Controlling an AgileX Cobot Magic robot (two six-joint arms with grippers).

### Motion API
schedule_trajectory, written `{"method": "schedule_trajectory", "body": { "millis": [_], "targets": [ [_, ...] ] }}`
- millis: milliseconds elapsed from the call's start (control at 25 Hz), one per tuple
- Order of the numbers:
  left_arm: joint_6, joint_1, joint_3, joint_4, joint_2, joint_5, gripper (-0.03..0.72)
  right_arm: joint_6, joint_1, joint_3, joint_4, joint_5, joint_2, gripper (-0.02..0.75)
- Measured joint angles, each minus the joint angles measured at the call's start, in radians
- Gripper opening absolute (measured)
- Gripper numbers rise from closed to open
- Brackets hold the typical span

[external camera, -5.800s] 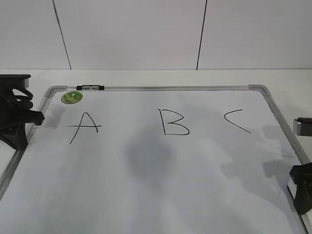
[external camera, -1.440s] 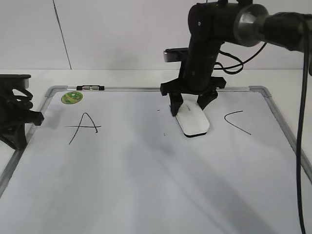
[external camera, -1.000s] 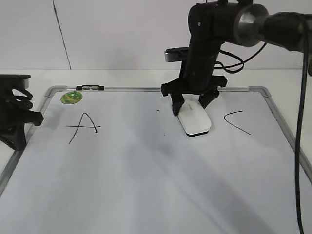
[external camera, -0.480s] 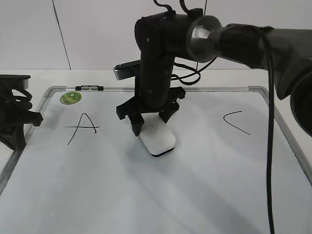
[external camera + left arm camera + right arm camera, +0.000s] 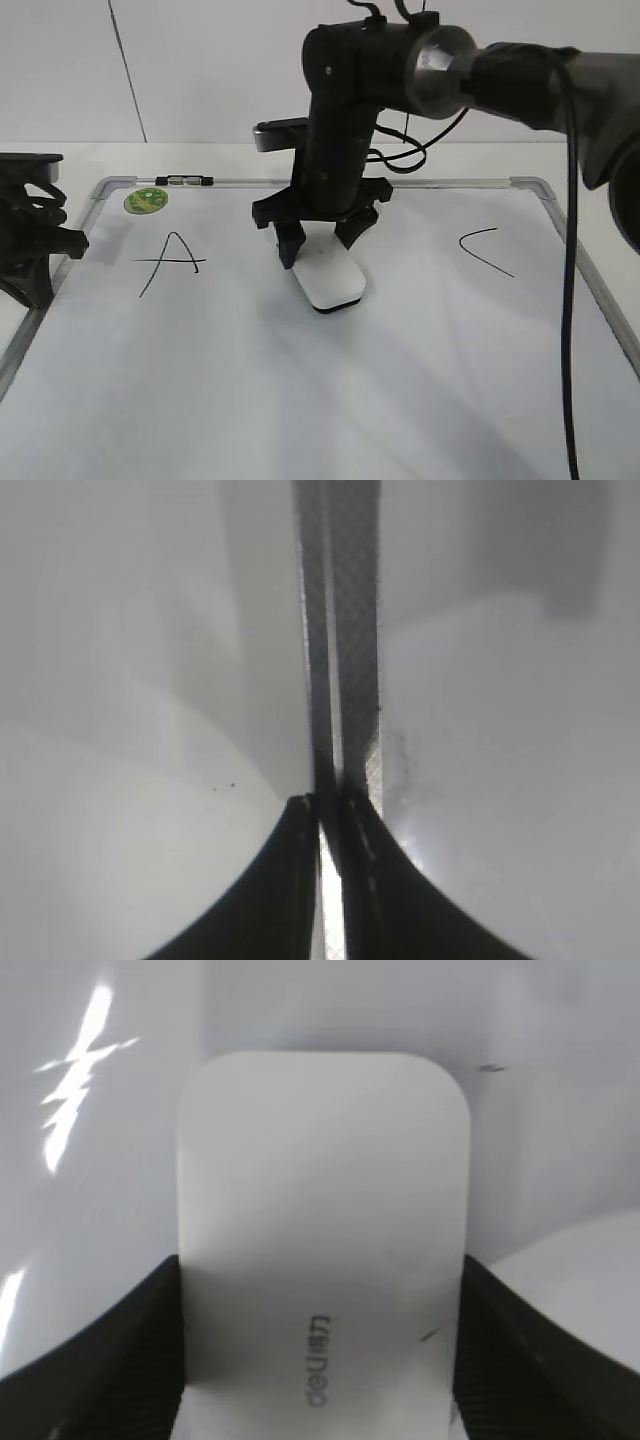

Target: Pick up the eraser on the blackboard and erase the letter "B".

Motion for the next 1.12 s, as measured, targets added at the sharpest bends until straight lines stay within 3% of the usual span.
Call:
{"method": "schedule_trajectory", "body": {
  "millis": [320,600,840,1120],
  "targets": [
    [0.0,0.0,0.0,0.0,0.0,-0.002,0.032,0.006,-0.158,0.0,-0.041,0.004,0.0,0.544],
    [0.0,0.0,0.0,0.0,0.002,0.0,0.032,0.006,-0.18,0.0,-0.043,0.006,0.0,0.544],
    [0.0,0.0,0.0,0.002,0.002,0.007,0.032,0.006,-0.111,0.0,-0.078,0.006,0.0,0.543],
    [0.0,0.0,-0.002,0.002,0.002,0.009,0.033,0.002,0.05,0.0,-0.038,0.006,0.001,0.543]
  ]
}}
